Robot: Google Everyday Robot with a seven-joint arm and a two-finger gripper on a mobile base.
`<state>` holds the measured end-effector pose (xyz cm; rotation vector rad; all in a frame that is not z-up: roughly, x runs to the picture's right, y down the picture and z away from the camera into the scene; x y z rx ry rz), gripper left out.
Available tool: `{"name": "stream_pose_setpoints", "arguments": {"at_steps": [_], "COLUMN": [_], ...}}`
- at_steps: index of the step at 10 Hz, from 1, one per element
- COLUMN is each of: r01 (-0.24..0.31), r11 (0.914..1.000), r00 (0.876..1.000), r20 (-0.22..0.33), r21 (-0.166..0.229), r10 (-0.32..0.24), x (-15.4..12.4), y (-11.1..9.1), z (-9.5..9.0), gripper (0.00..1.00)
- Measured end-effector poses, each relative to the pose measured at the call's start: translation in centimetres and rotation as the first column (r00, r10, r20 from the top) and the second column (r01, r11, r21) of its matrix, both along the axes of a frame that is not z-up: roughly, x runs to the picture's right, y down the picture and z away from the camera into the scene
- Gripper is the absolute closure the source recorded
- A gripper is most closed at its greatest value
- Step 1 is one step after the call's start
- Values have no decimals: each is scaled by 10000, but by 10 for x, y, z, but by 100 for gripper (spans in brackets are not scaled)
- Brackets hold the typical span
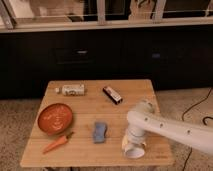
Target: Pick up the ceramic cup
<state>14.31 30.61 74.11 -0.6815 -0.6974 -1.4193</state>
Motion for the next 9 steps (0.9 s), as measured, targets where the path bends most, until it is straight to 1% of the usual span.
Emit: {"name": "stream_pose_setpoints", "arguments": {"at_steps": [9], "r01": [-53], "r11": [9999], "r00": [10000], "r20": [57], "r21": [146], "r10": [52], "x": [-2], "y": [-26], "z": [-7], "gripper": [98]}}
